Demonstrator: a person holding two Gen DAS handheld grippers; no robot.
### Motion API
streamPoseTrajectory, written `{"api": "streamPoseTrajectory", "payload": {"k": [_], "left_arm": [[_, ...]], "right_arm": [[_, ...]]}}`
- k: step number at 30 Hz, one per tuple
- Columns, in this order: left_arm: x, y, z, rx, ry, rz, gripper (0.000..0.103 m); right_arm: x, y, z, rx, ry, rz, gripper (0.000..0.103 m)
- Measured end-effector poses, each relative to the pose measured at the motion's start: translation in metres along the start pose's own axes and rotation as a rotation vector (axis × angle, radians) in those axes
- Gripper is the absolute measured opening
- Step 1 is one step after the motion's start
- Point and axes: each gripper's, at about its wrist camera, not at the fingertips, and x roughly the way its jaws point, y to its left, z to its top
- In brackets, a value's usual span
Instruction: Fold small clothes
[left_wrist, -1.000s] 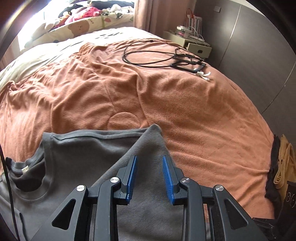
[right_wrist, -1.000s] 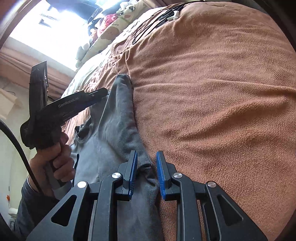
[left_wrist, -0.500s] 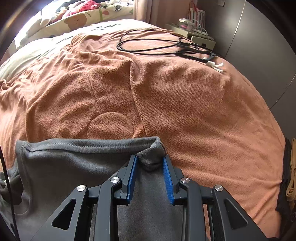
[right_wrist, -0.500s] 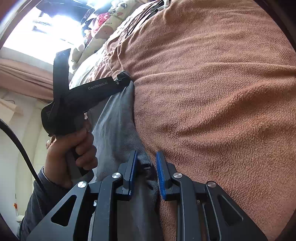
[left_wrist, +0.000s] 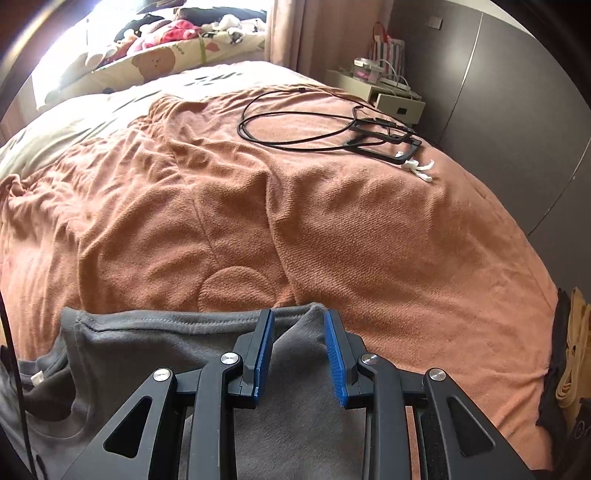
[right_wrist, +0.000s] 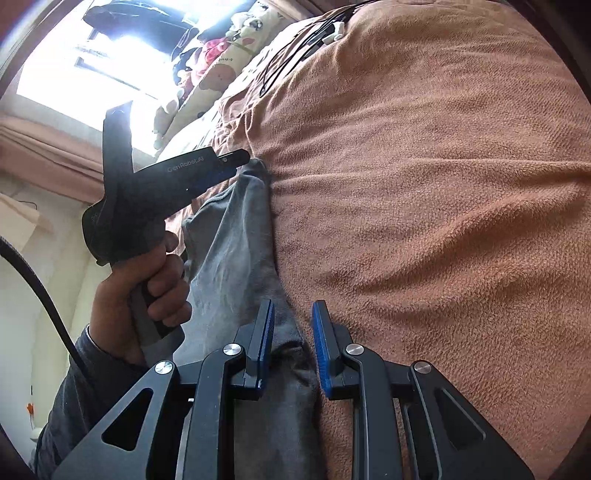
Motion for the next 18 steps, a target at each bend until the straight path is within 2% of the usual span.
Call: {"api": "streamPoseTrajectory", "payload": {"k": [6,10,12,18], "left_arm": [[-0.023,0.023,-0.018,-0.01,0.015,0.035,0.03],[-0.041,0.042,-0.033,-0.025,0.027,0.067,0.03],[-0.05,0.056,-0.042,-0.039,0.037,0.089,0.03],[-0.088,0.111,-0.073,-0.119,0.037,0.151,0.031]], "right_arm": [[0.013,0.014,-0.004,-0.081,0.023,-0.048,0.018],[0.023,0.012,-0.005,-0.089,0.052,-0.141,0.018],[0.022,0.012,-0.005,-0.078,0.058,-0.136,0.017],[0.017,0.026,-0.01,-0.131,0.06,-0.208,0.015]]}}
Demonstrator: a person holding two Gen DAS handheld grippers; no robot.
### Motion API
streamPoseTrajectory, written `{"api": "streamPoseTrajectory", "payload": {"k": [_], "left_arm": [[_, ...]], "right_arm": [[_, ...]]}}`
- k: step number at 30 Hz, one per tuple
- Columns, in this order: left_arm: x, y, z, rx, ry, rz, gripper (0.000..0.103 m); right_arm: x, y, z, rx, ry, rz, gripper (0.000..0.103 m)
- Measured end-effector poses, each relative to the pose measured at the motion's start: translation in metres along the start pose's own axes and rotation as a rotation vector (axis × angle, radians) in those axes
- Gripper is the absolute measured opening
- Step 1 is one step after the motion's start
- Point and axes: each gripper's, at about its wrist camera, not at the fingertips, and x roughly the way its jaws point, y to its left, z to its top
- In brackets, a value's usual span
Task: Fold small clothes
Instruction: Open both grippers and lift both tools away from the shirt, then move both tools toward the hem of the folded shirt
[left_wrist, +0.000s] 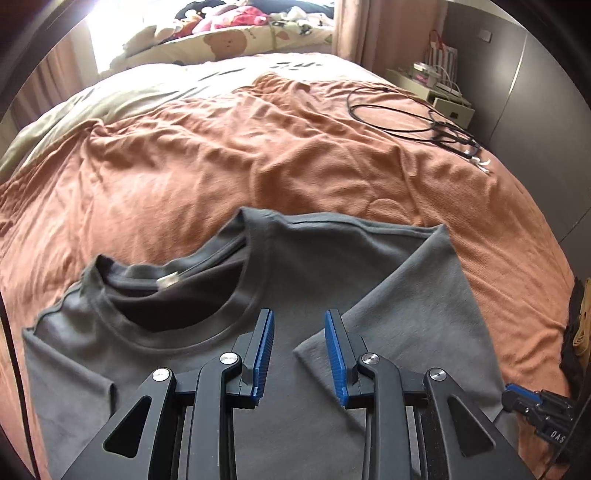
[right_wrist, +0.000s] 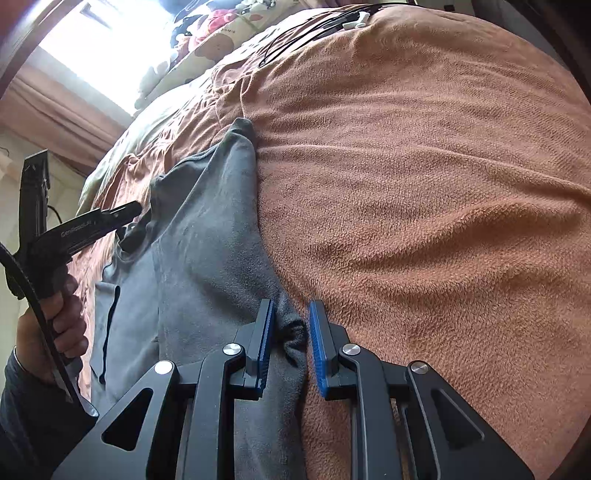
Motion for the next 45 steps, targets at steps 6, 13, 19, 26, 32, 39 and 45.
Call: {"api": "streamPoseTrajectory", "payload": {"k": [6,13,19,26,32,39,45], "left_arm": [[-0.032,0.066,-0.022,-0.067,-0.013,0.075,0.035],[-0.078,0.131,-0.055,-0.13,-0.024,0.142,0.042],[-0.134,0.173,-0.087,-0.189,-0.053,0.169,0.063],[-0.205,0.203,-0.122,-0.23,-0.119,0.199,0.086],[-0.253,0.212,-0.153,-0.252,-0.179,0.185,0.097],[-0.29,0.218,-0.196,-0.285,-0.211,0.164,0.103],[-0.323,0.215,-0.233,-0.292,-0.244,0.142,0.103]], "right_arm": [[-0.014,-0.003,-0.006,0.021,0.002,0.011,0.015],[-0.038,-0.003,-0.011,0.014,-0.038,0.031,0.019],[-0.061,0.006,-0.022,-0.032,-0.083,0.043,0.019],[-0.103,0.042,-0.044,-0.129,-0.122,-0.001,0.057],[-0.151,0.069,-0.067,-0.198,-0.161,-0.065,0.086],[-0.205,0.105,-0.107,-0.277,-0.186,-0.086,0.103],[-0.235,0.115,-0.139,-0.316,-0.193,-0.119,0.103]]}}
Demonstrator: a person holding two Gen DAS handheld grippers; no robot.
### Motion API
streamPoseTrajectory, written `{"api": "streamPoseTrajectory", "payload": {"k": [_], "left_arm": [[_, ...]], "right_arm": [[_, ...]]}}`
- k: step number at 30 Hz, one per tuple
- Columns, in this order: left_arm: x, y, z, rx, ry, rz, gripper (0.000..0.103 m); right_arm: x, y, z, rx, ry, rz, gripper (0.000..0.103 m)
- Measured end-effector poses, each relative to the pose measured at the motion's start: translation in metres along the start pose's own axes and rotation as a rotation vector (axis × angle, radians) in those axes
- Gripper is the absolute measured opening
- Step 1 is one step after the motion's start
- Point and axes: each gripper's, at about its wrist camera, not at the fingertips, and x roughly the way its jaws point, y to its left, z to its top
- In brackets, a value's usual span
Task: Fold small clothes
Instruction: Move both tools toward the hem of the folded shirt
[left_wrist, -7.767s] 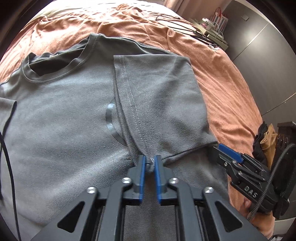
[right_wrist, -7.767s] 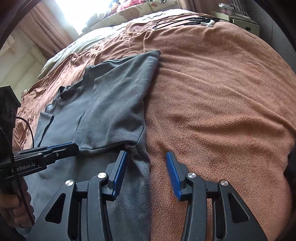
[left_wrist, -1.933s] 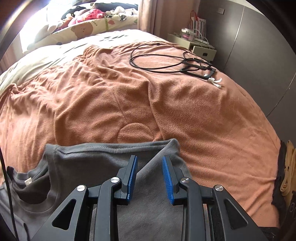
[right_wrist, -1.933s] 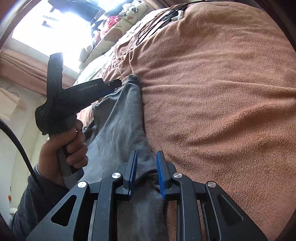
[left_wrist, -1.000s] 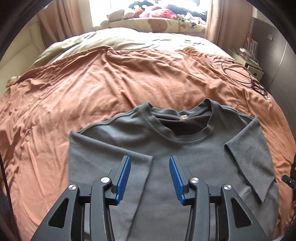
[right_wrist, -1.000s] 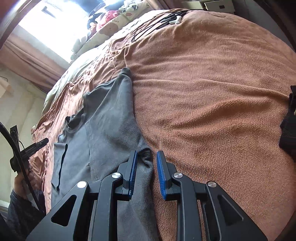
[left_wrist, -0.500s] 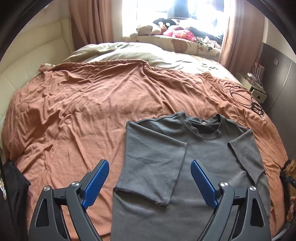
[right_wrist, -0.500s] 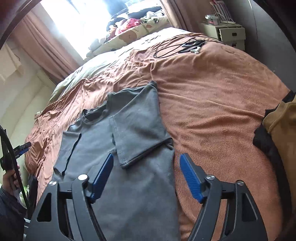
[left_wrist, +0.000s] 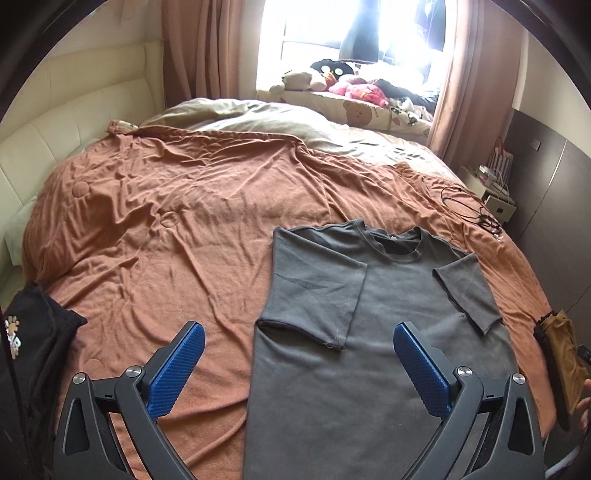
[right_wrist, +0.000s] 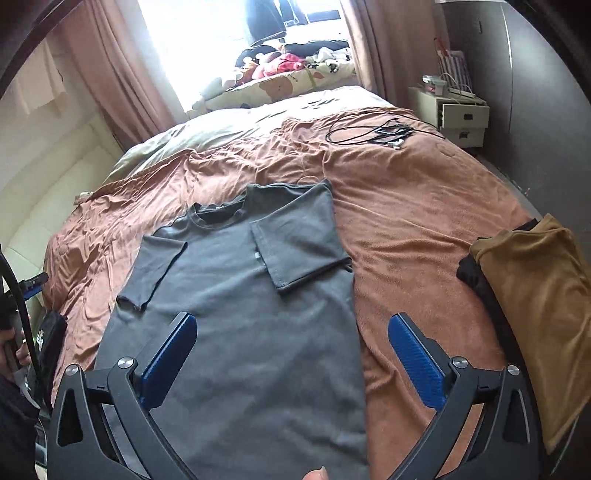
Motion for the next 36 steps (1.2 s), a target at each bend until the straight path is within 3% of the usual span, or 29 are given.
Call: {"api": "streamPoseTrajectory", "payload": {"k": [8,11,28,36], "left_arm": [[-0.048,0.015,-0.038,-0.007,-0.037,-0.032,0.103],[-0.065,0.021,-0.058,0.0,-0.07,-0.002,0.103],[-0.124,0.047,-0.168,-0.016,-0.118,-0.046,0.102],[-0.13,0.061,-0.212,-0.07,-0.107,-0.055,0.087]], "right_arm": [[-0.042,0.016,-0.03,-0.063,-0.013,-0.019,0.103],[-0.054,0.018,-0.043,-0.076,-0.018,-0.009,0.103],[-0.105,0.002,-0.127,-0.073,-0.093,-0.005,0.103],[-0.112,-0.006,-0.163,-0.065,-0.068,-0.016,0.103]]}}
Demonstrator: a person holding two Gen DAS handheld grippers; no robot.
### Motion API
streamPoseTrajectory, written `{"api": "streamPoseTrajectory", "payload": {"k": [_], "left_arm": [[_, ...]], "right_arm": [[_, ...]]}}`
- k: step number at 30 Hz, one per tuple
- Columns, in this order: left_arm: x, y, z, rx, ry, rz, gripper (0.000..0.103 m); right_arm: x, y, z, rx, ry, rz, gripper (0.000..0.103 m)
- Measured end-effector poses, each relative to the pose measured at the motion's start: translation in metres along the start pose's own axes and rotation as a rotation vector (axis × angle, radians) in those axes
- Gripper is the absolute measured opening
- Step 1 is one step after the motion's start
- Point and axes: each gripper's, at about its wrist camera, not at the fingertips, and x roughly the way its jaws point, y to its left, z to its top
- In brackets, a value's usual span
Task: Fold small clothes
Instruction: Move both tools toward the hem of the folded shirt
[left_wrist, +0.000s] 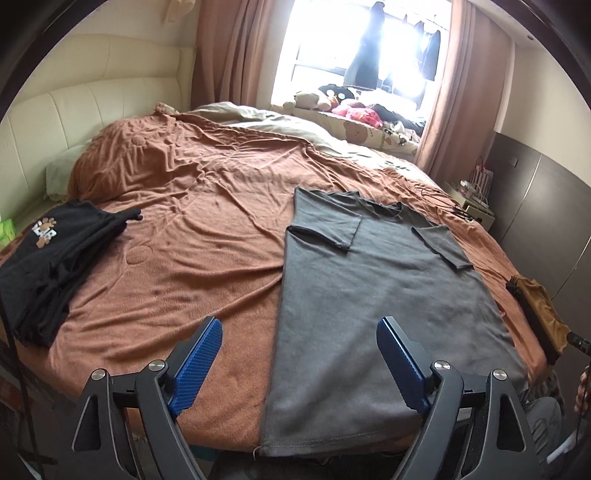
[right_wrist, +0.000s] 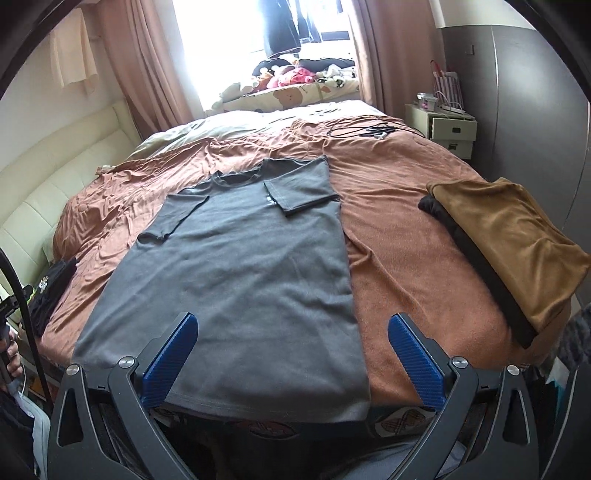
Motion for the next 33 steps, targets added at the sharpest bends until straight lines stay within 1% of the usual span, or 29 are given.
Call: {"api": "streamPoseTrajectory", "payload": {"k": [3,5,6,9,12,15,18,20,21,23,24,25,29,32,33], "left_arm": [[0.001,0.002,-0.015,0.001,0.007,0.025,0.087],[0.002,0.005,-0.025,-0.011,0.025,0.027,0.085],[0.004,0.006,-0.029,-0.018,0.034,0.029,0.084],[0.006,0.011,-0.042,-0.042,0.046,0.042,0.083],[0.011,0.018,-0.055,-0.079,0.067,0.054,0.083],[0.016,0.027,-0.065,-0.13,0.092,0.038,0.081],[0.018,0.038,-0.072,-0.169,0.096,0.034,0.08],[0.021,0.046,-0.074,-0.205,0.102,0.015,0.079],[0.024,0.05,-0.075,-0.22,0.113,0.003,0.077],[0.031,0.056,-0.074,-0.247,0.135,-0.002,0.072],[0.034,0.059,-0.075,-0.26,0.145,-0.002,0.071],[0.037,0.061,-0.076,-0.275,0.154,-0.003,0.071],[0.046,0.064,-0.084,-0.325,0.203,-0.024,0.066],[0.054,0.061,-0.093,-0.353,0.252,-0.044,0.058],[0.057,0.061,-0.095,-0.36,0.263,-0.052,0.058]], "right_arm": [[0.0,-0.003,-0.013,0.018,0.021,-0.002,0.1],[0.0,-0.003,-0.019,0.024,0.029,-0.006,0.098],[-0.001,-0.004,-0.021,0.027,0.034,-0.01,0.098],[0.0,-0.006,-0.028,0.037,0.051,-0.011,0.094],[0.0,-0.01,-0.034,0.071,0.066,0.005,0.093],[0.0,-0.015,-0.038,0.088,0.066,0.002,0.093],[0.002,-0.021,-0.04,0.121,0.072,0.019,0.093],[0.005,-0.024,-0.044,0.138,0.076,0.024,0.093],[0.008,-0.025,-0.045,0.145,0.081,0.028,0.092],[0.014,-0.03,-0.049,0.167,0.101,0.04,0.084],[0.017,-0.031,-0.05,0.183,0.11,0.047,0.079],[0.02,-0.034,-0.051,0.196,0.117,0.056,0.077],[0.03,-0.039,-0.051,0.225,0.14,0.054,0.077],[0.037,-0.042,-0.051,0.244,0.151,0.063,0.077],[0.04,-0.042,-0.05,0.246,0.154,0.06,0.077]]}}
